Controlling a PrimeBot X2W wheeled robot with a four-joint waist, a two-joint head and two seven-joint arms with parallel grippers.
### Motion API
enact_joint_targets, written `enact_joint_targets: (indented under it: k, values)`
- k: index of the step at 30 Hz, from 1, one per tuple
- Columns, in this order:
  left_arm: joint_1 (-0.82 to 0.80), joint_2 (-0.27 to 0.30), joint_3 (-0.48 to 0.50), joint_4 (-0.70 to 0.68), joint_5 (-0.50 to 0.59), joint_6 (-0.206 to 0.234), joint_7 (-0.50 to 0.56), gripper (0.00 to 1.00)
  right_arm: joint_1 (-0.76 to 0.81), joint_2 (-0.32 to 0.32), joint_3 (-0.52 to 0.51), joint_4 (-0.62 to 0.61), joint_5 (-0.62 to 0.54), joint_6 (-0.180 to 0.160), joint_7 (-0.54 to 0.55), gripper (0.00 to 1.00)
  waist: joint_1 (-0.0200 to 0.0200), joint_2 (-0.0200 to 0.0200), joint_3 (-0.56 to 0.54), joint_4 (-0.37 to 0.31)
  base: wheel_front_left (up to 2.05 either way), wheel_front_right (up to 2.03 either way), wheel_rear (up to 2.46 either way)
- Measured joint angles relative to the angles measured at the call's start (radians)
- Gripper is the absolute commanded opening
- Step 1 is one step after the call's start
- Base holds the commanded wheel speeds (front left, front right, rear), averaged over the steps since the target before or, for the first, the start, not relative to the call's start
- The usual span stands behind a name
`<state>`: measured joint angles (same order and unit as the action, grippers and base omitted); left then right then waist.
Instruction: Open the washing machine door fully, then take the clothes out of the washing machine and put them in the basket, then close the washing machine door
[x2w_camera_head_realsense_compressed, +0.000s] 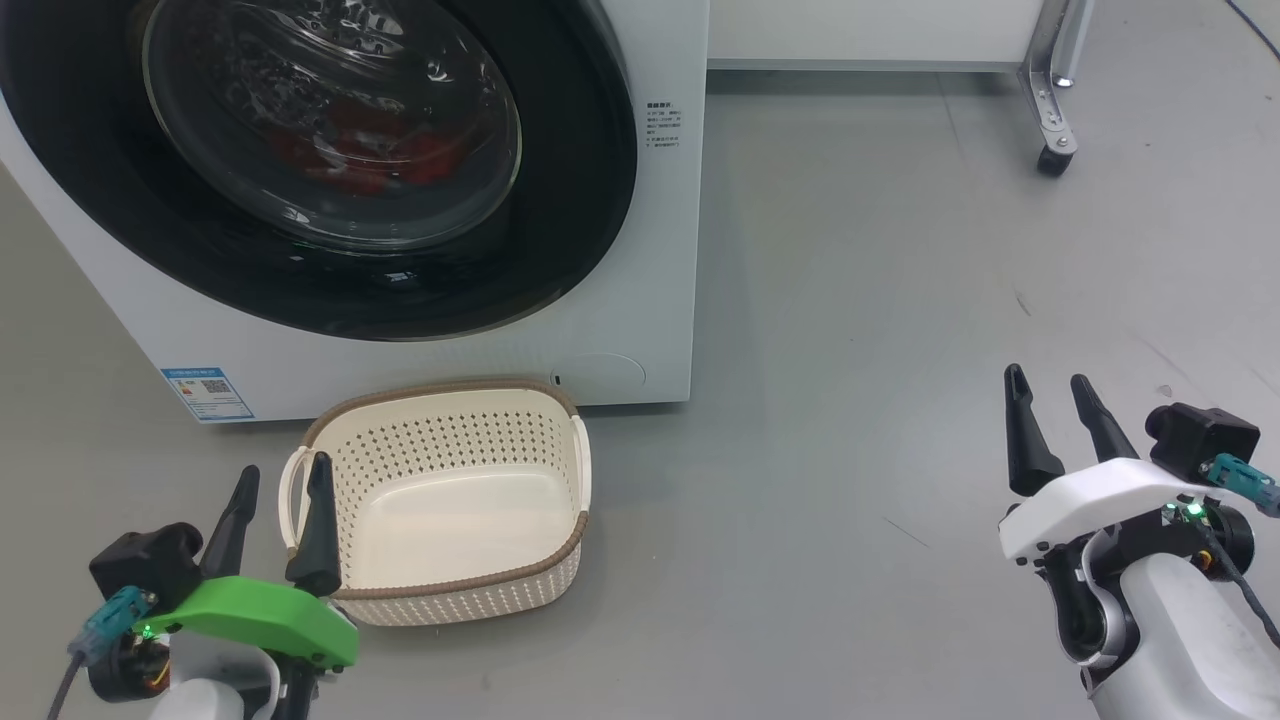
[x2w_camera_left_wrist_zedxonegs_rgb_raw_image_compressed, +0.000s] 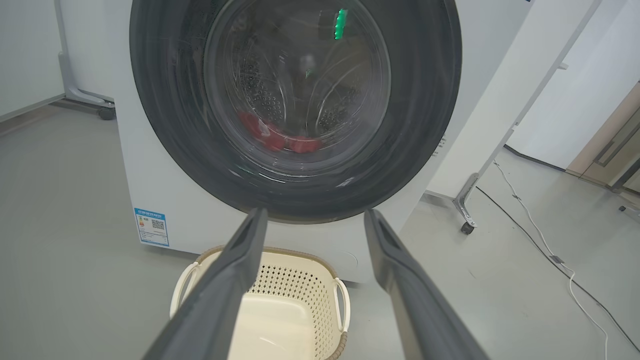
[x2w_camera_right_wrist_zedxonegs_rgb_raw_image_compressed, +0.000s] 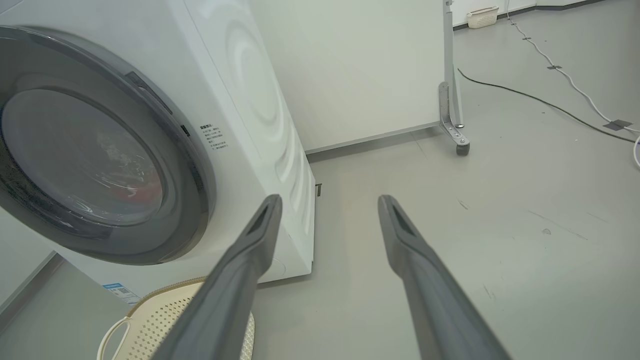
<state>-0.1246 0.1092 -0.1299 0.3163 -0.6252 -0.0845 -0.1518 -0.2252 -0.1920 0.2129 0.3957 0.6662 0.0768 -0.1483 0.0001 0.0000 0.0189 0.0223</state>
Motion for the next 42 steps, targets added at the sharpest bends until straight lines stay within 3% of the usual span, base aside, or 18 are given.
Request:
enact_joint_targets:
  k: [28, 42]
  values:
    - [-0.022, -0.019, -0.029, 0.012, 0.418, 0.006, -0.098, 1.00, -0.084, -0.033, 0.055, 0.031, -0.372, -0.001, -0.097, 1.00, 0.0000, 0.0000, -0.001, 0.008, 0.00, 0.00, 0.00]
    - [-0.022, -0.034, 0.044, 0.031, 0.423, 0.019, -0.099, 1.00, -0.093, -0.016, -0.033, 0.051, -0.358, -0.018, -0.104, 1.00, 0.0000, 0.0000, -0.003, 0.010, 0.00, 0.00, 0.00]
